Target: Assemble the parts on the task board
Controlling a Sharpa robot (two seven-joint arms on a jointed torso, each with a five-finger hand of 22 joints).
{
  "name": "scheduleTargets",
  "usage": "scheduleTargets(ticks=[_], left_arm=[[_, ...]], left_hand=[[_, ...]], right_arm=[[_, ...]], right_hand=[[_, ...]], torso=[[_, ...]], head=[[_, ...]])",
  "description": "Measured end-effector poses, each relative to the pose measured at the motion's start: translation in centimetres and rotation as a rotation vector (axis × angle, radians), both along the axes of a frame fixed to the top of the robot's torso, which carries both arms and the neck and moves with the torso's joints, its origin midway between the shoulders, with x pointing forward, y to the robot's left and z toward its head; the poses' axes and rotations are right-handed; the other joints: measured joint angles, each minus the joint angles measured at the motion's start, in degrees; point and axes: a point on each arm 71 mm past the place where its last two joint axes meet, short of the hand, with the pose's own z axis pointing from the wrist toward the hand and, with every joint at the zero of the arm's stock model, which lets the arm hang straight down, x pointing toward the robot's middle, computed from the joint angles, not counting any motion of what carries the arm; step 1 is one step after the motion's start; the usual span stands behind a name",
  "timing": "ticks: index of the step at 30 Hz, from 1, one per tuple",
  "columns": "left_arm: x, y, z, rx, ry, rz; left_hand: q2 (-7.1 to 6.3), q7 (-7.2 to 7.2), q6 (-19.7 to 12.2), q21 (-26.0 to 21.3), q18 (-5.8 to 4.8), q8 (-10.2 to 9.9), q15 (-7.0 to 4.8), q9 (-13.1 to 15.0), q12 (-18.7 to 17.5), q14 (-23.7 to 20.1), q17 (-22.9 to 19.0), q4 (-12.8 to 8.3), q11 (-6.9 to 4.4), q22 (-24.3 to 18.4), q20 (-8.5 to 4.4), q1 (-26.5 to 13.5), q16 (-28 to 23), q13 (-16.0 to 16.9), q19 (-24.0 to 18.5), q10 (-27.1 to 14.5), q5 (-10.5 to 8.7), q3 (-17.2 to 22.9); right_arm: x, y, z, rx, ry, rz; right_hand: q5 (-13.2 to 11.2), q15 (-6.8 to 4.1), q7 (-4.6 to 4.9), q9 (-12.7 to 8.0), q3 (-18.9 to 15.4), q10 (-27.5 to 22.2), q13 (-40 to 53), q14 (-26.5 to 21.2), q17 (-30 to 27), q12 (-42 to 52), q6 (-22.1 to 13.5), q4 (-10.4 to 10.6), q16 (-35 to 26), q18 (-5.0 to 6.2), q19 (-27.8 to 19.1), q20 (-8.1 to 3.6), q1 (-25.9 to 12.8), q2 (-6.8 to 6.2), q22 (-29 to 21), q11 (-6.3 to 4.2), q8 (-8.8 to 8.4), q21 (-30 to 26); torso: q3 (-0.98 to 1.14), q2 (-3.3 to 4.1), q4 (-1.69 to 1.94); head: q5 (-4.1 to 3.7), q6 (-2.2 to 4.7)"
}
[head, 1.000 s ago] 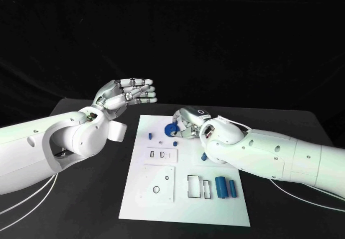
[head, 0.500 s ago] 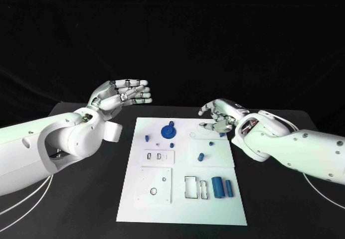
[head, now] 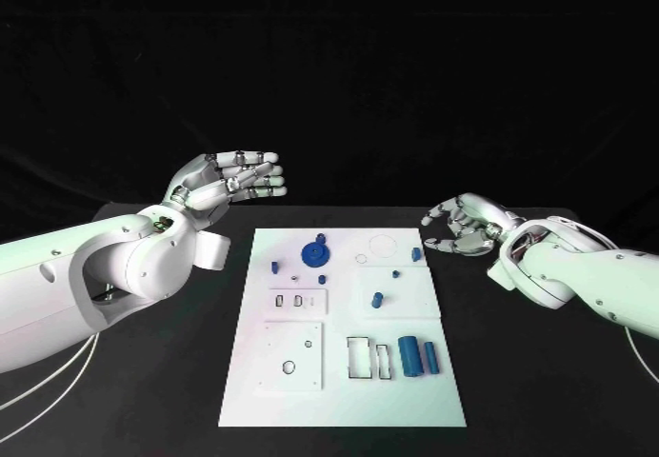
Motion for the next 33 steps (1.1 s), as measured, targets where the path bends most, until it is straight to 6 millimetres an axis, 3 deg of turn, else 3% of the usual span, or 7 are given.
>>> scheduleTargets(ticks=[14, 33], left_arm=[[0.1, 0.3, -0.1, 0.002, 0.0, 0.006], [0.2, 0.4, -0.1, 0.003, 0.0, 0.009]], left_hand=[[0.0, 0.0, 0.0, 0.0, 0.01, 0.0, 0.0, 0.0, 0.0, 0.0, -0.01, 0.0, 0.0, 0.01, 0.0, 0.0, 0.0, 0.0, 0.0, 0.0, 0.0, 0.0], [0.0, 0.0, 0.0, 0.0, 0.0, -0.24, 0.0, 0.0, 0.0, 0.0, 0.05, 0.0, 0.0, -0.06, 0.0, 0.0, 0.0, 0.0, 0.0, 0.0, 0.0, 0.0]], right_arm=[[0.2, 0.1, -1.8, 0.009, 0.063, 0.02], [0.2, 1.4, -3.2, 0.005, 0.106, 0.046]], right_hand=[[0.0, 0.0, 0.0, 0.0, -0.01, 0.0, -0.01, 0.0, -0.01, 0.0, 0.0, 0.01, 0.0, 0.0, 0.0, 0.0, 0.23, -0.23, -0.01, 0.0, -0.2, 0.0], [0.0, 0.0, 0.0, 0.01, 0.9, 0.0, -0.01, 0.0, -0.02, 0.3, 1.03, -0.01, 0.0, 0.0, 0.01, 0.0, 0.23, -0.23, -0.02, 0.0, -0.2, 0.23]], torso=[[-0.09, 0.07, 0.03], [-0.11, 0.09, 0.03]], head=[[0.37, -0.12], [0.32, -0.87]])
